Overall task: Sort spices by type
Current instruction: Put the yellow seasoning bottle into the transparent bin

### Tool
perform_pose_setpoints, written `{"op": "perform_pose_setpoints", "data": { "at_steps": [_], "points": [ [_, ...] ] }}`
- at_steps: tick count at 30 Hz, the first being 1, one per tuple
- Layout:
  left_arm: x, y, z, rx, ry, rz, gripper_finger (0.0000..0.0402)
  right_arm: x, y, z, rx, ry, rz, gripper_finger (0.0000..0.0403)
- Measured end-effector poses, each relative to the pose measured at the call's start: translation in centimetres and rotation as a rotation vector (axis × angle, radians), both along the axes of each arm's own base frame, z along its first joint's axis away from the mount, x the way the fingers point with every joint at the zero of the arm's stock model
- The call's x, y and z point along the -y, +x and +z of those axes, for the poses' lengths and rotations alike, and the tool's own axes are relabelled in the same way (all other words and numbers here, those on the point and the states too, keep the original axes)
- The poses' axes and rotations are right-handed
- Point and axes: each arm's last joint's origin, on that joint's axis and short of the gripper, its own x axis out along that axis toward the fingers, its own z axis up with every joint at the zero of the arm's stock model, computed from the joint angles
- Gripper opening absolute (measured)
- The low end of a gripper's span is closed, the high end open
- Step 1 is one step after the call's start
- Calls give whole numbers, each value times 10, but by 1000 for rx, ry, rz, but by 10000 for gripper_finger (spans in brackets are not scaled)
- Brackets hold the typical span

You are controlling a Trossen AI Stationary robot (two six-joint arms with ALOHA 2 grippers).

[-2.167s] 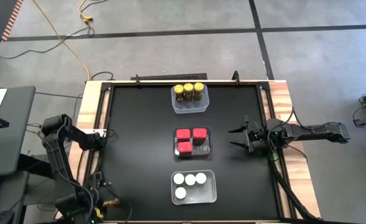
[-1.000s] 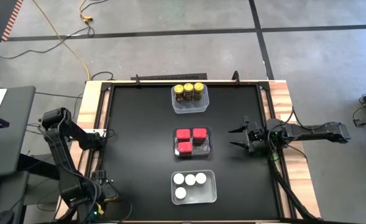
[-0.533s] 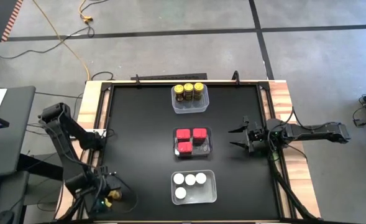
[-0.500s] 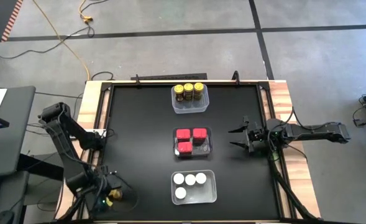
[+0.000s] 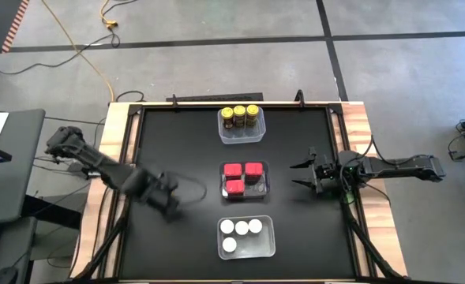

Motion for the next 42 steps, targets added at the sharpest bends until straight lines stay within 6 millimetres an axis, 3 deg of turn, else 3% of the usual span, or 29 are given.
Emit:
{"op": "perform_pose_setpoints", "data": {
  "at_steps": [13,20,25,31,36,42],
  "points": [
    [-156,39,77,112,224,142,230,0,0,0,0,0,0,286],
    [-217,86,99,98,301,31,230,0,0,0,0,0,0,286],
    [-240,133,92,106,269,-28,230,0,0,0,0,0,0,286],
    [-255,172,78,103,250,-24,230,0,0,0,0,0,0,286],
    [-262,187,56,140,167,31,230,0,0,0,2,0,0,286],
    [-271,201,43,175,199,49,230,0,0,0,2,0,0,286]
  ]
}}
